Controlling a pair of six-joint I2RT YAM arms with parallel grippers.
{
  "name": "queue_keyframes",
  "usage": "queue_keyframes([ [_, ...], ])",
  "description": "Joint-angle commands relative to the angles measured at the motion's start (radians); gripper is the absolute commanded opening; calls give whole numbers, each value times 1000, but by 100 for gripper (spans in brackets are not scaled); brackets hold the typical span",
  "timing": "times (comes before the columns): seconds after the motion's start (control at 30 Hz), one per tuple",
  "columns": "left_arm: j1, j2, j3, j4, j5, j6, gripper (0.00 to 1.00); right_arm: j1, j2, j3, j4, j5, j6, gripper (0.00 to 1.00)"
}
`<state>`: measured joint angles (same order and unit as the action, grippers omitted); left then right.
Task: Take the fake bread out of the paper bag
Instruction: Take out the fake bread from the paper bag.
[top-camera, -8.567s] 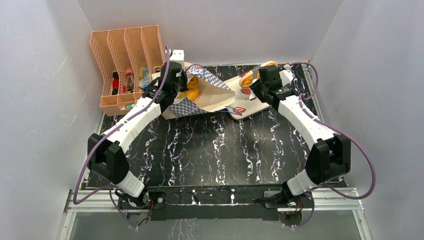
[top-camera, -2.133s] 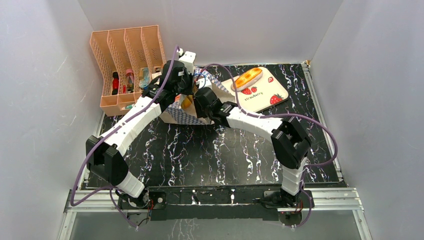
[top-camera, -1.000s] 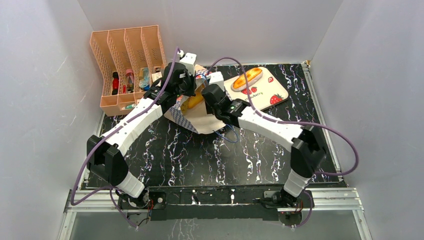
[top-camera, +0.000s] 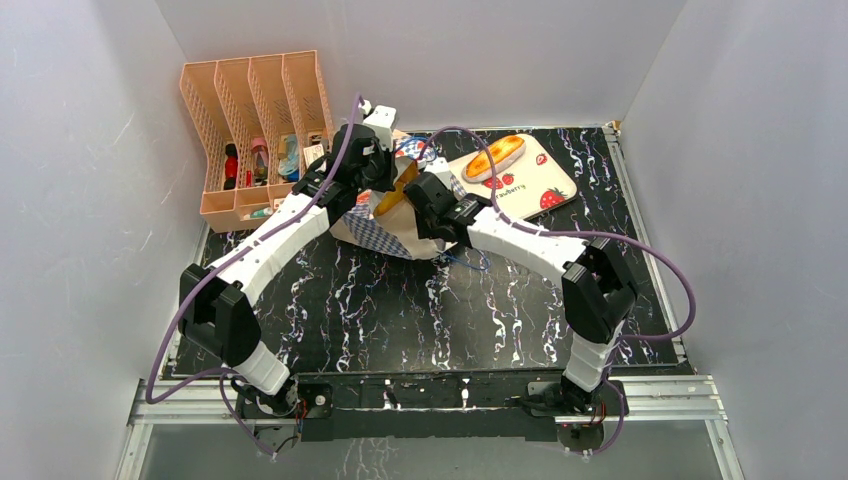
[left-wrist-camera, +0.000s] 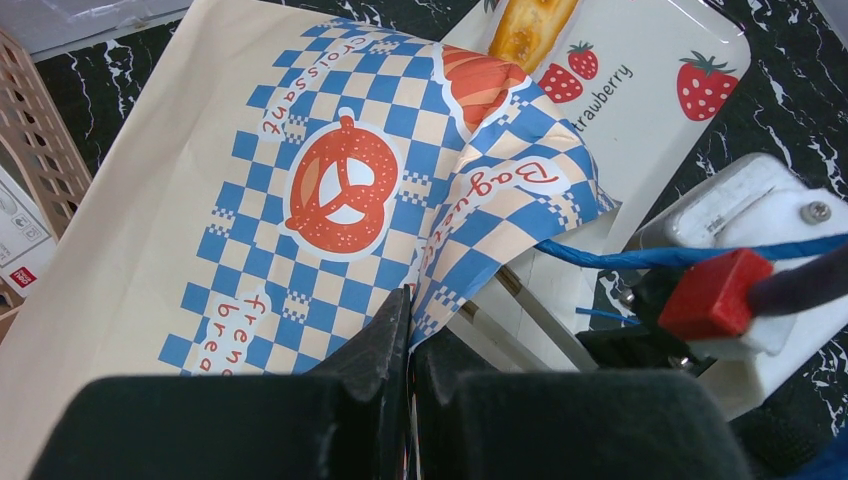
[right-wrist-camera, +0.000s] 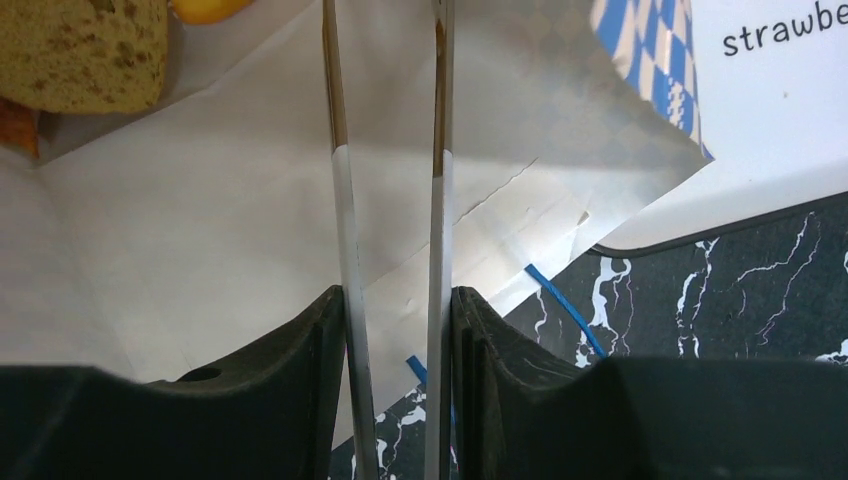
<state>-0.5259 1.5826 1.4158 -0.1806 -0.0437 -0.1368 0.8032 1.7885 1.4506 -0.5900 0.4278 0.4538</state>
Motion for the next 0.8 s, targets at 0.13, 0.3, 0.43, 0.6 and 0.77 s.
queue_keyframes([
  [0.13,-6,-54,-3,-17,15,2,0,-33,-41,51,130,0,-25,22],
  [0.3,-16,-50,-2,-16,13,-4,0,-34,-56,62,114,-2,-29,22],
  [0.43,-25,-44,7,-24,9,-3,0,-35,-89,61,119,-15,-29,22],
  [0.6,-34,-40,10,-31,3,-1,0,-35,-94,79,114,-21,-37,23],
  [0.77,-39,-40,10,-30,-1,-3,0,-34,-77,99,109,-14,-51,24],
])
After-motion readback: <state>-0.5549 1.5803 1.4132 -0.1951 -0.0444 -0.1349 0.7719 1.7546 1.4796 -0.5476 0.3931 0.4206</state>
